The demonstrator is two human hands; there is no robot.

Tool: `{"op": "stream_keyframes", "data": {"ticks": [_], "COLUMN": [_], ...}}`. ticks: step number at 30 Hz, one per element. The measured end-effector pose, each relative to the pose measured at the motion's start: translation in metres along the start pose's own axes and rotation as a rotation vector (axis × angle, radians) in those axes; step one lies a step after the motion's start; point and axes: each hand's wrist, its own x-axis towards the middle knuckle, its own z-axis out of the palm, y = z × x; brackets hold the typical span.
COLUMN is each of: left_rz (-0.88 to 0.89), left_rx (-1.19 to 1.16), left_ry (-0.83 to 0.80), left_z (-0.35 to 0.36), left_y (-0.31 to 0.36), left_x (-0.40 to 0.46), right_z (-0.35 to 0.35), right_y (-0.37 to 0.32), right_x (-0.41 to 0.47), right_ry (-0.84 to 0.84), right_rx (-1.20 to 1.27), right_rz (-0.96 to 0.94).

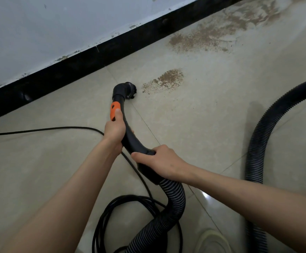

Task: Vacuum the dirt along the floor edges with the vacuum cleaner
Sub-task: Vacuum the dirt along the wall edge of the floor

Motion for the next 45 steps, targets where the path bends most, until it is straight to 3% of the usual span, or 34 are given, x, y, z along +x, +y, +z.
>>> {"op": "stream_keyframes", "data": {"ticks": [12,26,38,45], "left_rz": [0.039,0.009,0.070,0.136], "left_rx": [0.071,-0.021,0.170,0.277], "left_ry": [-0.130,-0.231,-0.310,-0.310], "left_z": [0.051,0.079,0.132,0.152], "left_y": [0.011,0.027,0.046,0.058], "left_x": [-0.001,0.011,0.022,0.030], "right_z": [-0.027,-0.053,-0.076,-0.089], "right_y": [0.024,0.019,0.031,0.031], "right_x": [0.002,0.023,0.045,0.057], "right_ry": [0.123,0.240,0.363,0.295], "right_rx": [0.172,0.081,0.161,0.345], "right_rz": [0.018,0.011,0.049,0.018]}}
